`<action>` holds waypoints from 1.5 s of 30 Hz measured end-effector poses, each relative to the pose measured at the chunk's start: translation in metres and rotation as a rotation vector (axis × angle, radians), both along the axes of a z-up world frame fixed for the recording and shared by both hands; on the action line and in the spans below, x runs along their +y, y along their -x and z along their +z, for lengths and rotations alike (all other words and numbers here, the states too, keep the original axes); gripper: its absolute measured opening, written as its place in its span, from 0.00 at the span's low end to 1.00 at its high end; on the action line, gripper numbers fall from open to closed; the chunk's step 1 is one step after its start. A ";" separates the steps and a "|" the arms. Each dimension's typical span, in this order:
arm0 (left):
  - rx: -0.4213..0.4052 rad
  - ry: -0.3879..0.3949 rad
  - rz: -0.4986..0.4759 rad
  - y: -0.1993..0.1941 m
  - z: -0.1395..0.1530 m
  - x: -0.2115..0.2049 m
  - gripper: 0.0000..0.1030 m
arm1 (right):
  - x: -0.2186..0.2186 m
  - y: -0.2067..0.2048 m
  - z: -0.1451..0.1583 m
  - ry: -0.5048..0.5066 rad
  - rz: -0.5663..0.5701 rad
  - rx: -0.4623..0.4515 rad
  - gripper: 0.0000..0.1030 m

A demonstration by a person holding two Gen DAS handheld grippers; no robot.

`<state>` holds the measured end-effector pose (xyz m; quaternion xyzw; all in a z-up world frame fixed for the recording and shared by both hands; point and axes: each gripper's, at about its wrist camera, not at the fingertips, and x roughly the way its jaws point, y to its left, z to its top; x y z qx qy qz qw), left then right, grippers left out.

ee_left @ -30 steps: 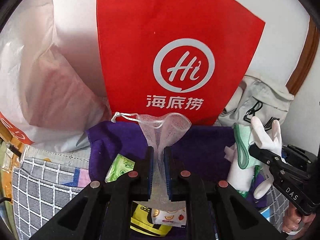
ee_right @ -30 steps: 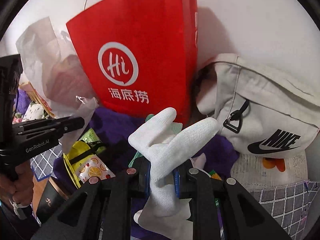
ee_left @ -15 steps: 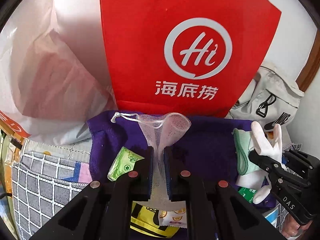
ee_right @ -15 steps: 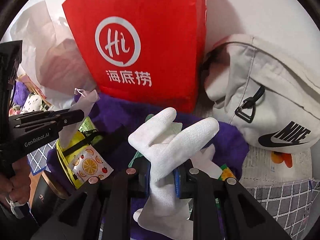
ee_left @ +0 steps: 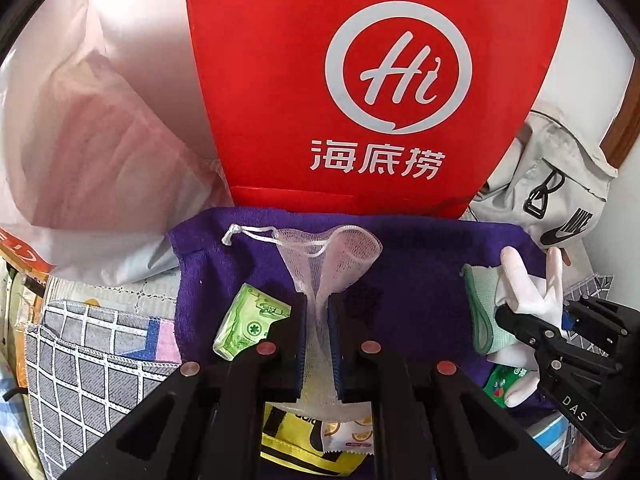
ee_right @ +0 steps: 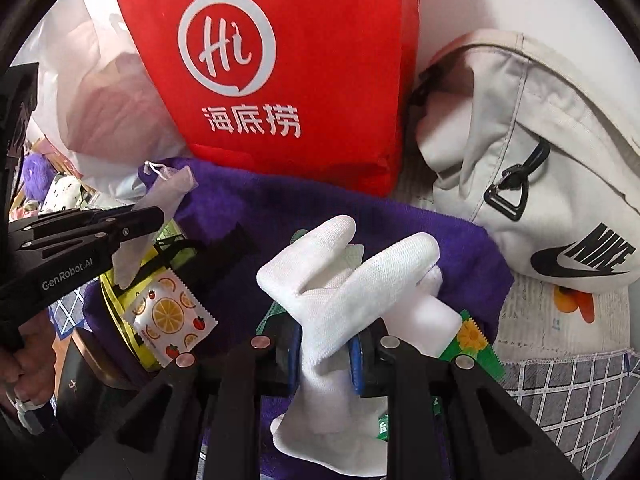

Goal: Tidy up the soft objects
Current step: 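Carry the mesh bag and gloves over the purple towel with both tools, then open both tools to drop the mesh bag and gloves onto the towel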

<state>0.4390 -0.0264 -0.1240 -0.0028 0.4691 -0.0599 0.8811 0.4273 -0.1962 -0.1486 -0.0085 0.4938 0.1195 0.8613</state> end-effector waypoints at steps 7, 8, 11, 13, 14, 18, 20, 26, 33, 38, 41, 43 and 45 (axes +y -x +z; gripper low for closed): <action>0.021 -0.007 0.006 -0.003 -0.005 -0.001 0.11 | -0.003 0.001 -0.003 0.001 -0.005 0.015 0.19; 0.025 -0.009 0.006 -0.003 -0.006 -0.001 0.11 | -0.003 0.000 -0.003 0.002 -0.006 0.018 0.19; 0.036 -0.013 0.002 -0.005 -0.009 -0.003 0.12 | -0.002 0.001 -0.002 0.003 -0.005 0.020 0.19; 0.038 -0.019 -0.003 -0.006 -0.010 -0.004 0.21 | -0.001 0.000 -0.001 0.001 -0.002 0.022 0.20; 0.036 -0.023 -0.004 -0.006 -0.010 -0.005 0.22 | 0.000 0.000 -0.001 -0.002 0.000 0.020 0.22; 0.038 -0.022 -0.005 -0.005 -0.010 -0.005 0.23 | 0.002 0.003 0.005 -0.012 0.007 0.002 0.31; 0.041 -0.025 0.001 -0.005 -0.010 -0.004 0.28 | 0.003 0.004 0.009 -0.018 0.010 -0.006 0.32; 0.020 -0.032 0.003 0.001 0.000 -0.003 0.42 | 0.002 0.010 0.020 -0.037 0.004 -0.035 0.41; 0.017 -0.021 0.014 0.005 0.006 -0.001 0.57 | -0.006 0.014 0.031 -0.060 -0.010 -0.060 0.58; 0.005 -0.006 0.021 0.009 0.013 0.003 0.65 | -0.010 0.018 0.036 -0.062 -0.007 -0.066 0.60; -0.004 0.003 0.023 0.012 0.017 0.005 0.66 | -0.012 0.021 0.042 -0.071 -0.018 -0.079 0.60; -0.012 0.007 0.024 0.015 0.024 0.007 0.66 | -0.016 0.024 0.048 -0.076 -0.025 -0.088 0.60; -0.025 0.012 0.024 0.019 0.031 0.008 0.66 | -0.017 0.029 0.055 -0.082 -0.033 -0.105 0.60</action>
